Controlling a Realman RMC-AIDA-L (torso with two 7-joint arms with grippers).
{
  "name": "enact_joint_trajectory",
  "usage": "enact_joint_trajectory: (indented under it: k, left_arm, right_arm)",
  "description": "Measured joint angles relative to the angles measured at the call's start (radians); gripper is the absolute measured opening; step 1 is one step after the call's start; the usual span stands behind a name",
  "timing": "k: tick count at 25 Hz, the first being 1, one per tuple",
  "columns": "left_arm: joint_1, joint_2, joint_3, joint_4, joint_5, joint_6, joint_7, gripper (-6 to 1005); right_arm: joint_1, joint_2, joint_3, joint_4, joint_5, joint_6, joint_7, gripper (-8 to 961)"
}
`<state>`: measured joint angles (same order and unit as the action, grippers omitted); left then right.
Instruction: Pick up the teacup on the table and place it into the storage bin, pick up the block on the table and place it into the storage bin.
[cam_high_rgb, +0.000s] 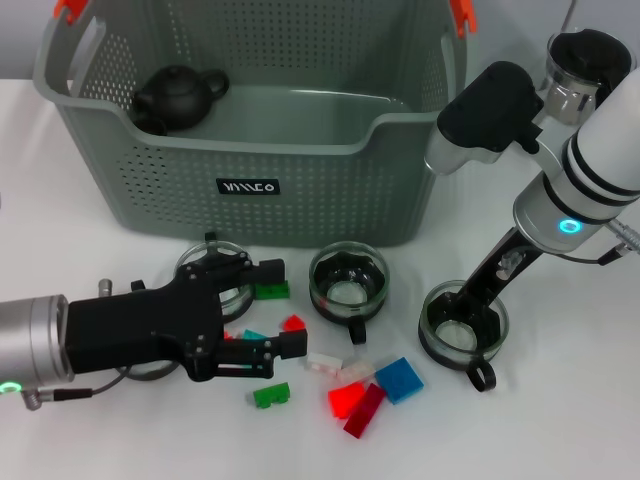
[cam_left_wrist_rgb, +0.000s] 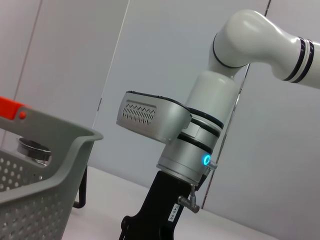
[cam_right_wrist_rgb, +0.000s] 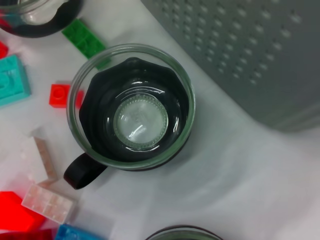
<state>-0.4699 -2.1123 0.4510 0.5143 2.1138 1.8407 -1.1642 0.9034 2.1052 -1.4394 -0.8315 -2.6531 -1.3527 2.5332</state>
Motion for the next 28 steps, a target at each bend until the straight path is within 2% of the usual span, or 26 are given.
enact_joint_trajectory:
  k: [16, 23, 28]
  left_arm:
    - [0.008, 0.0, -0.001, 0.001, 0.0, 0.006, 0.014, 929]
    - [0.008, 0.0, -0.002, 0.001, 0.0, 0.009, 0.014, 928]
    - [0.008, 0.001, 0.0, 0.004, 0.0, 0.035, 0.014, 928]
  right_arm:
    - [0.008, 0.0, -0.008, 0.015, 0.01, -0.016, 0.007, 64]
    - [-0.007, -0.005, 0.002, -0.038, 0.01, -0.082, 0.009, 58]
    - [-0.066, -0.006, 0.038, -0.227, 0.01, -0.226, 0.019, 58]
